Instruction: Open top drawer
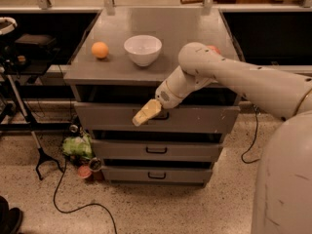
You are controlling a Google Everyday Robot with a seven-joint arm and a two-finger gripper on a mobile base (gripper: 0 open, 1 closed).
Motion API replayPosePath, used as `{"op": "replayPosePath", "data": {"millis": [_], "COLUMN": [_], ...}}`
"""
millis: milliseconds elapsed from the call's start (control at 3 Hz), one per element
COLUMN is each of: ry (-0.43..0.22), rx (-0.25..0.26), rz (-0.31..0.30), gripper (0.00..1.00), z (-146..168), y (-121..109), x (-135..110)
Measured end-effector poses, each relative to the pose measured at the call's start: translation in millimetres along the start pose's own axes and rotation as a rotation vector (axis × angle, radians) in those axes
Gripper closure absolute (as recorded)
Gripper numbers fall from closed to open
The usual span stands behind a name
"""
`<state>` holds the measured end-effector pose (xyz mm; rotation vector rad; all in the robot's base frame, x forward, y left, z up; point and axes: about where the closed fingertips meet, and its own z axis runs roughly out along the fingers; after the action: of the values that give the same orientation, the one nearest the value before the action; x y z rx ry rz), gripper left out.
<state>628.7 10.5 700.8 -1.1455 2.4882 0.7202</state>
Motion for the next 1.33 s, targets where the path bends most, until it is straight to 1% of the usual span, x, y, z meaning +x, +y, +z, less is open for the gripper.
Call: {"op": "replayPosePath", "data": {"millis": [333, 667, 1000, 1333], "ry": [0.018, 0.026, 0.039, 0.045], "rx": [-0.016, -0.03, -0.049, -0.056], "rz": [0.017, 0.043, 0.061, 0.071], "gripper": [0.0, 0.0, 0.0, 0.0], "z": [-2.1, -3.2, -5.2, -8.5], "y": [1.3, -0.3, 2.0, 3.4], "x": [2.3, -0.3, 3.5, 4.0]}}
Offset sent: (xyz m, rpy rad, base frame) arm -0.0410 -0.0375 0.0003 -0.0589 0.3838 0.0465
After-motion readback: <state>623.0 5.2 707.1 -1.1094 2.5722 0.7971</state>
